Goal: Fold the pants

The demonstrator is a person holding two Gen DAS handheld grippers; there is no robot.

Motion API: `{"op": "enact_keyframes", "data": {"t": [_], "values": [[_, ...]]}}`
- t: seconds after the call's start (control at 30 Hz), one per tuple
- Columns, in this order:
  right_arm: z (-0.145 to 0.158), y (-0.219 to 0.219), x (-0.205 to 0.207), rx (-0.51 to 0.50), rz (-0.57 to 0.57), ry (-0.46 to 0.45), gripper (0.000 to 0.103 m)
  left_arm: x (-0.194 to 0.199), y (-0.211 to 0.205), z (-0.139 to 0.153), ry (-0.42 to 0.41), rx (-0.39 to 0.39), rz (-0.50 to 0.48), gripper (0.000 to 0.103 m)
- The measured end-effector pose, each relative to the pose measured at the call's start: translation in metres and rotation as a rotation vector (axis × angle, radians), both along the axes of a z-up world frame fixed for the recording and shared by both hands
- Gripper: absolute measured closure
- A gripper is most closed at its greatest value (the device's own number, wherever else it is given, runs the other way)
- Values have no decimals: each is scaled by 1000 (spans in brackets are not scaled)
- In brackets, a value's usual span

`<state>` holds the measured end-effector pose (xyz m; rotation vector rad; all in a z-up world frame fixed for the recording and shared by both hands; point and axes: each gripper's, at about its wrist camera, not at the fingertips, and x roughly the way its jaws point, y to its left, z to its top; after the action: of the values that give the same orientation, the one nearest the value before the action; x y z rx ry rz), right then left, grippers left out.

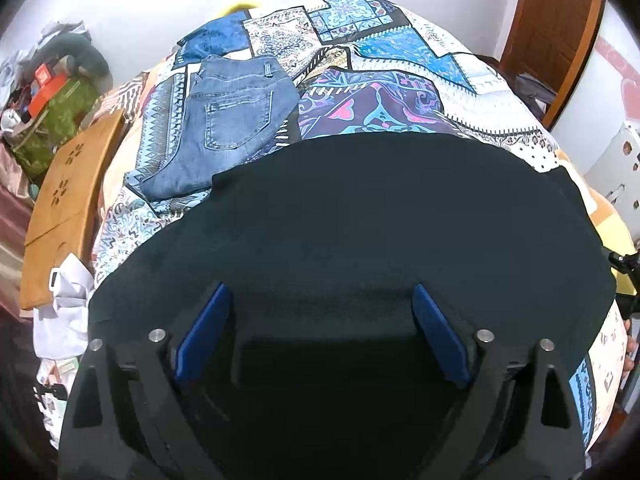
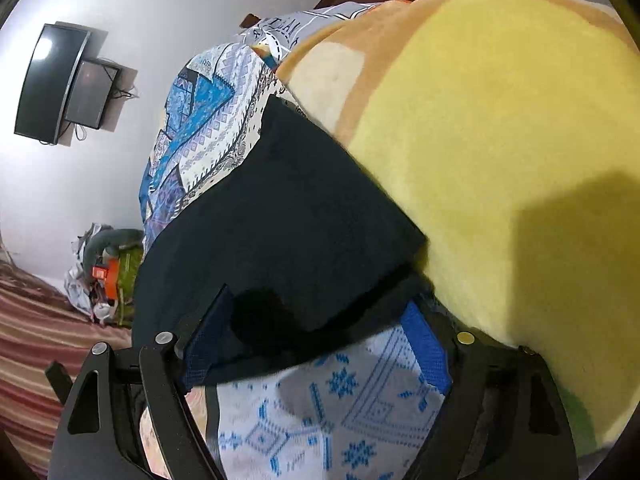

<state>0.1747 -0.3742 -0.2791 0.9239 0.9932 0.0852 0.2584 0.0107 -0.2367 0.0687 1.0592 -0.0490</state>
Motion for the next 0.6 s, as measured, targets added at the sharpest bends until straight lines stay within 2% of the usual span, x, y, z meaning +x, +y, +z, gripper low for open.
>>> {"op": "enact_keyframes", "data": {"t": [0.03, 0.1, 0.13, 0.17, 0.2, 0.3, 0.4, 0.5, 0.6], "values": [[1, -1, 1, -10, -5, -3, 33, 0, 2, -1, 1, -14, 5, 9], [2, -3, 1, -38, -12, -2, 57, 1, 4, -1, 6, -35, 10, 9], [3, -5, 0, -62, -18, -1, 65, 1, 5, -1, 9, -44, 12, 9], [4, -7, 0, -77, -22, -3, 78, 1, 7, -2, 11, -52, 15, 9], [5, -9, -2, -90, -31, -15, 87, 1, 7, -2, 14, -59, 17, 9], [20, -10, -8, -171, -51, -76, 94, 0, 7, -1, 13, -56, 19, 9], [38, -13, -11, -216, -62, -133, 95, -2, 4, 5, 3, -53, 21, 9], [63, -20, -10, -243, -73, -195, 95, -8, 1, 16, -27, -64, 12, 9], [101, -20, -1, -275, -53, -284, 96, -15, -1, 30, -72, -51, 1, 9]]}}
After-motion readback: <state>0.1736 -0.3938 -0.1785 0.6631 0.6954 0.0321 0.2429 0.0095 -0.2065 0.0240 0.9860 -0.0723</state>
